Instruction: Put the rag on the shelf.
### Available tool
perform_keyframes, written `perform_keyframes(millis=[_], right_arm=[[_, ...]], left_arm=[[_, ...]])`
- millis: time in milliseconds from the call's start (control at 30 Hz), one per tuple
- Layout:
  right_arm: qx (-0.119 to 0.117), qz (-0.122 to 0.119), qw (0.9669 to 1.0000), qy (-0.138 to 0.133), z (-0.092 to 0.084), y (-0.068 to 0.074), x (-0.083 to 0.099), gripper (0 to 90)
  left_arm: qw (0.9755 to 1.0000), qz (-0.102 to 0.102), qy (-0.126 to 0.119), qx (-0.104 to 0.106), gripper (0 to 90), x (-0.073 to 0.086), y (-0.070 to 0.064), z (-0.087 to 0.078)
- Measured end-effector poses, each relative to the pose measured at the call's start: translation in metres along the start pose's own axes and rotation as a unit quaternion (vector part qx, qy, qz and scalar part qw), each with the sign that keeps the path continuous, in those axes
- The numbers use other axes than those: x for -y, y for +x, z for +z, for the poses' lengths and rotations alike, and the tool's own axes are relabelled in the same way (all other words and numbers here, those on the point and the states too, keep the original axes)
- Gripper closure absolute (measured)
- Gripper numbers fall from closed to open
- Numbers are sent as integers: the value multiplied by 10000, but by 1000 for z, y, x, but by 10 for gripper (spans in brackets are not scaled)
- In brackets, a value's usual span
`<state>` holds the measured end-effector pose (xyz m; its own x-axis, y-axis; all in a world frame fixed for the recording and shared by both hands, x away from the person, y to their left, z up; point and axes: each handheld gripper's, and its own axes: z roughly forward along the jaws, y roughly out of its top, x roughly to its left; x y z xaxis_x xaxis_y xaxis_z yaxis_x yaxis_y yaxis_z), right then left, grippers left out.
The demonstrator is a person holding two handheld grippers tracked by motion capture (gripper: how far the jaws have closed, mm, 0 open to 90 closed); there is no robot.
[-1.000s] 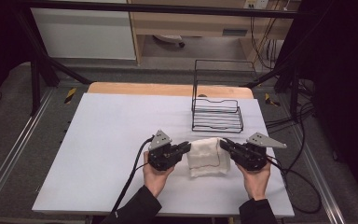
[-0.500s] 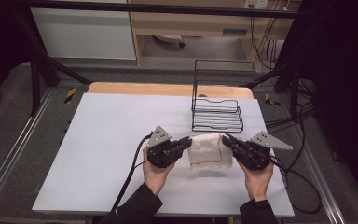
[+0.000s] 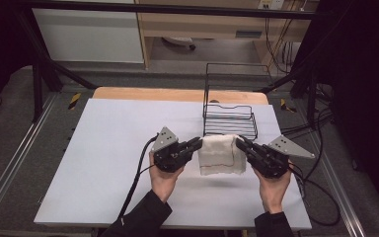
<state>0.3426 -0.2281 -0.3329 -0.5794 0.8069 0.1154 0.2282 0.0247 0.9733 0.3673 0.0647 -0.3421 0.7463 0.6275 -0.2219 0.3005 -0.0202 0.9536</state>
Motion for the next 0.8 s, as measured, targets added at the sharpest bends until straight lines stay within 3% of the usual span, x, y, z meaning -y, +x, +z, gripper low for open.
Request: perform_keyframes(millis=[800], right_arm=[[120,-65,9983,-571,-1,5,-29,818]], left_arm=[[9988,174,-460,26,836,-37,1,-3]])
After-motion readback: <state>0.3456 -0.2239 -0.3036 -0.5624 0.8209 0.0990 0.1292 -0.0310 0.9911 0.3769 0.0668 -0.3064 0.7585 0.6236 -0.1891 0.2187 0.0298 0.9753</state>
